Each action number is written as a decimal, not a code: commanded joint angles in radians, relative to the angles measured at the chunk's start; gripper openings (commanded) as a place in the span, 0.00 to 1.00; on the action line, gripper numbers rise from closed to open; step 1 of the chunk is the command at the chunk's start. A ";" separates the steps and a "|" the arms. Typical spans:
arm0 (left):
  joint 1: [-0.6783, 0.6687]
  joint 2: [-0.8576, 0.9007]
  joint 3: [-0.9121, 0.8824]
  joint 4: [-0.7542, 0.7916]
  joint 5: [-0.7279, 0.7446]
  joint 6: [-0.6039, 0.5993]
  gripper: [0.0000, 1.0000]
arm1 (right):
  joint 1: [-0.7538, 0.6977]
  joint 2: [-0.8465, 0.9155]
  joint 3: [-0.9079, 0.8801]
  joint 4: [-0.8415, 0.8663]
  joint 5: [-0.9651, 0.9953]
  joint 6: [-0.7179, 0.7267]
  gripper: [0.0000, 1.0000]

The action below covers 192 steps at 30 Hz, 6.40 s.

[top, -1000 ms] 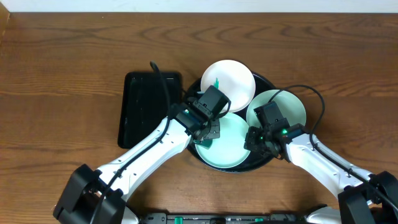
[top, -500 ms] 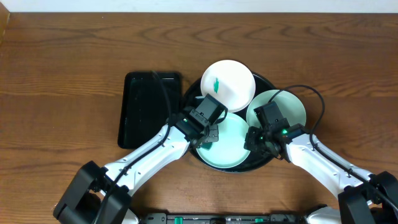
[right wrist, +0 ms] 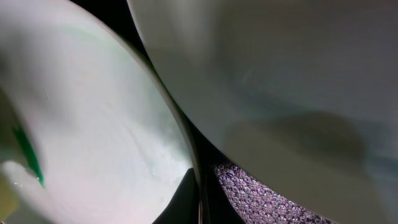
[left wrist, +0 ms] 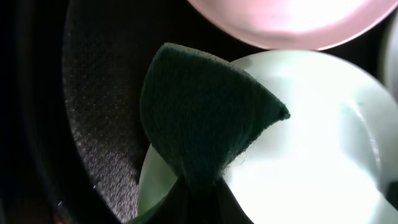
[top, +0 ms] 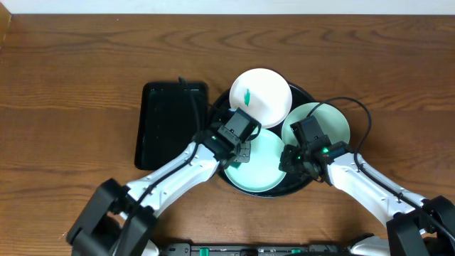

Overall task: Clean dirty plates on tray and stack at the side
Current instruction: 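Scrub the front mint plate with the sponge in the left gripper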

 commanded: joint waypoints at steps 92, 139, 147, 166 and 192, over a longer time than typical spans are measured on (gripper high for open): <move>0.074 0.116 0.016 0.020 0.198 0.102 0.07 | 0.006 -0.014 0.013 0.011 0.021 0.031 0.01; 0.007 0.099 -0.029 -0.018 0.483 0.058 0.07 | 0.006 -0.014 0.012 0.011 0.020 0.031 0.01; 0.010 0.049 -0.001 0.002 0.616 0.034 0.07 | 0.006 -0.014 0.012 0.011 0.021 0.031 0.01; 0.033 -0.014 0.006 -0.006 0.153 0.148 0.07 | 0.006 -0.014 0.012 0.011 0.021 0.031 0.01; 0.032 0.066 0.015 0.098 0.579 0.049 0.08 | 0.006 -0.014 0.012 0.011 0.020 0.031 0.01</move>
